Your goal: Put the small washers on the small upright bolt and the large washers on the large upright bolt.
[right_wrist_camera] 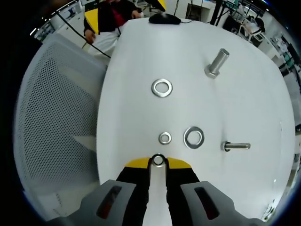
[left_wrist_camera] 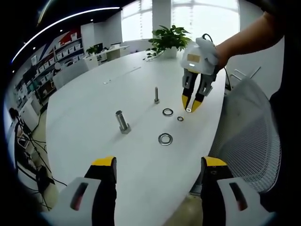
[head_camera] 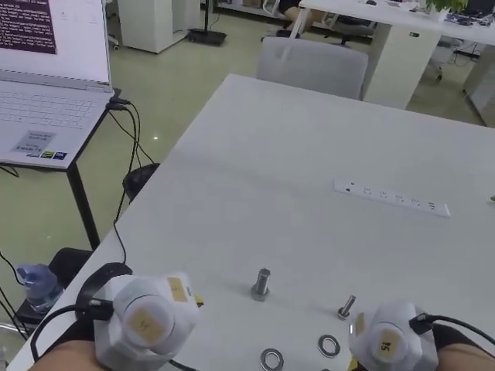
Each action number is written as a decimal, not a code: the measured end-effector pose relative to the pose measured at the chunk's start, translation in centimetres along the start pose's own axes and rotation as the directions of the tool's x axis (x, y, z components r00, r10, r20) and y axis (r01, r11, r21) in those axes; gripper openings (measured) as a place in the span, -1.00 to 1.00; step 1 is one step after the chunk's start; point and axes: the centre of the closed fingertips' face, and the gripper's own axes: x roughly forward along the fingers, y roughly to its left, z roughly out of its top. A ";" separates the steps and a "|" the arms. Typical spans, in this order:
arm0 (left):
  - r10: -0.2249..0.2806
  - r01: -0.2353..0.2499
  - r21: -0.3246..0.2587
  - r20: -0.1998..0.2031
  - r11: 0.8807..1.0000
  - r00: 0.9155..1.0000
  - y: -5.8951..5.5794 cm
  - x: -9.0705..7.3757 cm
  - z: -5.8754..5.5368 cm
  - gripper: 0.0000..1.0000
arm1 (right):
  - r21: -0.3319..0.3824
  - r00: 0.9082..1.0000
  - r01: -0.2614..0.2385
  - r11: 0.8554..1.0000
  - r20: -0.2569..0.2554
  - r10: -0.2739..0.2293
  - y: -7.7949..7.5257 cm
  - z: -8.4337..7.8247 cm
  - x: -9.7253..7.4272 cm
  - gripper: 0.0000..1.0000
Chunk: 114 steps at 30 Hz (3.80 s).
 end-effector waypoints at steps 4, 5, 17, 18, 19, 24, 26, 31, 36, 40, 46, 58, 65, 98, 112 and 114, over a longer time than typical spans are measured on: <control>0.005 -0.005 0.002 0.005 1.000 1.000 0.2 0.0 0.1 0.47 | 0.030 1.000 0.021 0.999 -0.003 -0.021 -1.3 -0.4 -1.6 -0.74; 0.008 -0.008 0.002 0.007 1.000 1.000 0.2 0.0 0.2 0.48 | 0.036 1.000 0.023 0.999 -0.004 -0.022 -1.6 -0.4 -1.9 -0.74; 0.011 -0.011 0.004 -0.005 1.000 1.000 0.6 0.5 0.2 0.53 | 0.105 0.999 0.052 0.993 -0.001 -0.053 -5.5 -0.7 -4.6 -0.74; 0.011 -0.011 0.002 -0.003 1.000 1.000 0.7 0.4 0.3 0.53 | 0.106 0.998 0.057 0.993 0.002 -0.057 -5.8 -0.6 -4.7 -0.74; 0.008 -0.008 0.000 0.000 1.000 1.000 0.7 0.4 0.5 0.52 | 0.109 0.998 0.062 0.992 0.006 -0.063 -6.0 -0.5 -4.8 -0.74; 0.010 -0.010 0.002 0.000 1.000 1.000 1.0 0.4 0.5 0.52 | 0.113 0.997 0.079 0.990 0.016 -0.081 -7.8 0.3 -5.4 -0.74; 0.011 -0.011 -0.002 0.000 1.000 1.000 1.1 0.4 0.5 0.53 | 0.109 0.996 0.087 0.990 0.020 -0.089 -8.2 0.7 -5.8 -0.74; 0.012 -0.012 -0.003 -0.004 1.000 1.000 1.3 0.6 0.2 0.55 | 0.104 0.995 0.096 0.990 0.029 -0.099 -9.3 1.5 -5.8 -0.74; 0.010 -0.010 -0.007 -0.002 1.000 1.000 1.2 0.7 0.2 0.57 | 0.109 0.992 0.112 0.988 0.042 -0.117 -10.5 2.3 -5.6 -0.74; 0.009 -0.009 -0.012 -0.004 1.000 1.000 1.4 0.8 0.1 0.60 | 0.107 0.993 0.109 0.988 0.036 -0.113 -10.9 2.3 -5.0 -0.74; 0.009 -0.009 -0.008 -0.009 1.000 1.000 1.6 0.8 0.0 0.65 | 0.118 0.994 0.102 0.988 0.036 -0.107 -11.5 2.4 -4.3 -0.74; 0.010 -0.010 -0.021 -0.006 1.000 1.000 1.6 0.8 -0.1 0.81 | 0.124 0.995 0.086 0.988 0.028 -0.091 -11.4 1.8 -3.3 -0.74; 0.008 -0.008 -0.024 -0.010 1.000 1.000 1.6 0.9 -0.3 0.81 | 0.125 0.996 0.086 0.988 0.028 -0.090 -11.5 1.8 -3.0 -0.74; 0.014 -0.015 -0.038 -0.037 0.999 0.999 1.8 0.3 -1.7 0.68 | 0.114 0.998 0.057 0.992 0.003 -0.058 -11.3 0.9 1.0 -0.74; 0.011 -0.013 -0.044 -0.045 0.999 0.999 1.8 0.2 -1.9 0.62 | 0.089 0.998 0.062 0.994 -0.015 -0.061 -11.3 0.8 1.3 -0.73; 0.007 -0.009 -0.044 -0.046 0.999 0.999 1.7 0.2 -1.9 0.61 | 0.088 0.998 0.064 0.994 -0.016 -0.063 -11.3 0.8 1.4 -0.73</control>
